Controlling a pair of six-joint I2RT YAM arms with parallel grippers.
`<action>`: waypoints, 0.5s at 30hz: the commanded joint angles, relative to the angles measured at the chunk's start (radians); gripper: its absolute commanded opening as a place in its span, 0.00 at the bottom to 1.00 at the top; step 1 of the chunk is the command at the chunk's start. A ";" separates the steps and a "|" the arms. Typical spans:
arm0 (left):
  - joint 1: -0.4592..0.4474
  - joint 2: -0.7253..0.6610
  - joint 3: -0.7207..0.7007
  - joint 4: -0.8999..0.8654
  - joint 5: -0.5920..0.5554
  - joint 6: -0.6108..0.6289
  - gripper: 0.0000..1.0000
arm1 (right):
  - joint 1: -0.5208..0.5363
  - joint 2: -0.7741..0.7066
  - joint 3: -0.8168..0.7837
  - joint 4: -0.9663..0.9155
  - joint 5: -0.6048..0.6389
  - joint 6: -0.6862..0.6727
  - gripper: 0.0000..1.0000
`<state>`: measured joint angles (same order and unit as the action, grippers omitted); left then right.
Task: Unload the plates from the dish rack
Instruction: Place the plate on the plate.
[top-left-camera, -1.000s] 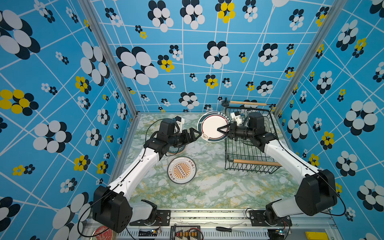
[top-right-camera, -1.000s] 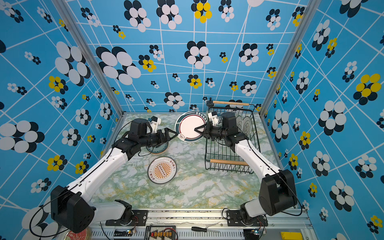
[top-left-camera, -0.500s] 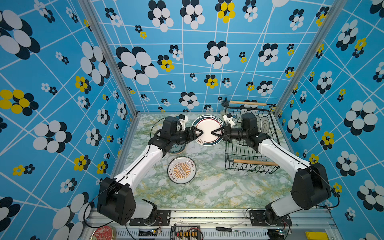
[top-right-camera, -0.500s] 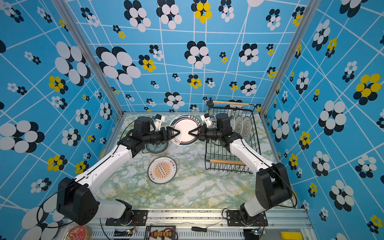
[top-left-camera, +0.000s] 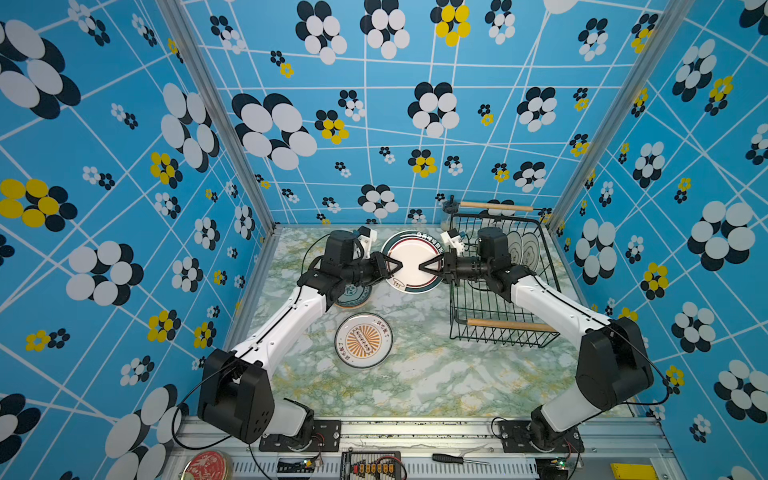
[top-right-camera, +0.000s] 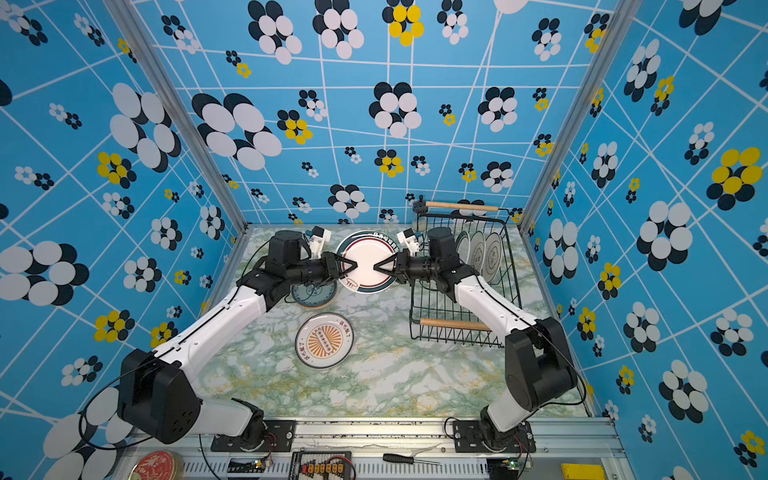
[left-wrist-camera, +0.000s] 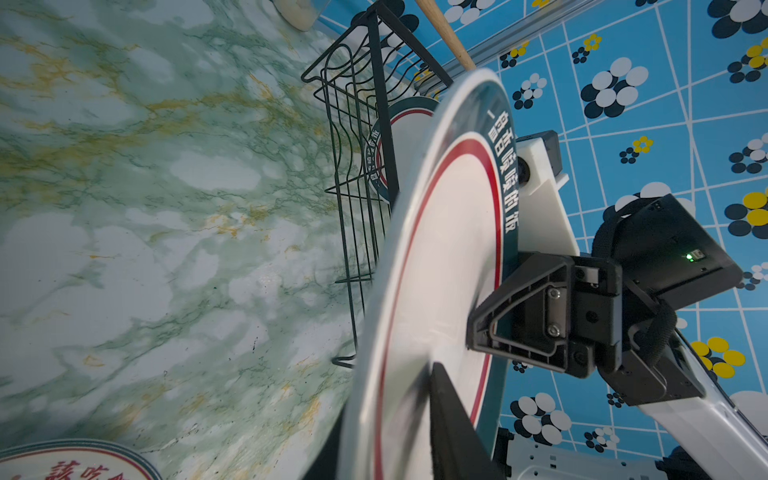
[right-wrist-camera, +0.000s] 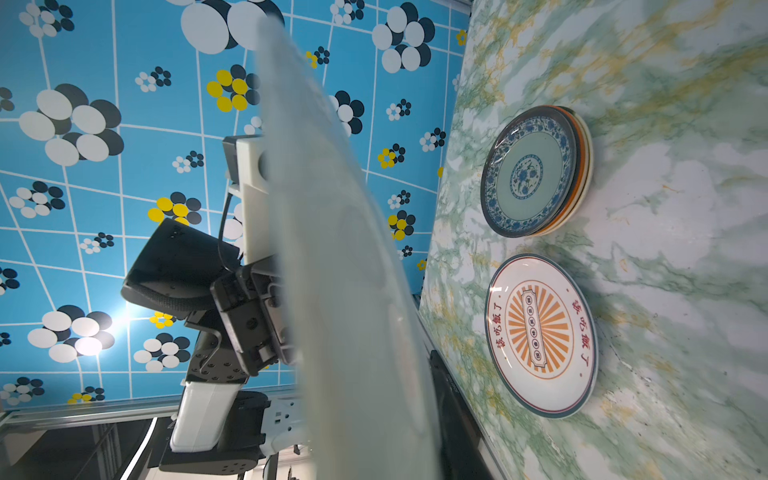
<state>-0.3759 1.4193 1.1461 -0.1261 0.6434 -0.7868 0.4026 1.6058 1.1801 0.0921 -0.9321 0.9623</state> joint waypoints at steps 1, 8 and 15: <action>-0.015 0.009 0.026 -0.009 0.020 0.039 0.18 | 0.019 0.013 0.054 0.039 -0.037 -0.014 0.23; -0.007 0.012 0.036 -0.059 -0.001 0.052 0.05 | 0.022 0.029 0.071 0.036 -0.034 -0.019 0.38; 0.028 -0.009 0.025 -0.080 -0.006 0.032 0.00 | 0.022 0.037 0.087 0.012 -0.016 -0.042 0.68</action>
<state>-0.3634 1.4193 1.1606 -0.1577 0.6525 -0.7746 0.4129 1.6405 1.2167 0.0826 -0.9352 0.9463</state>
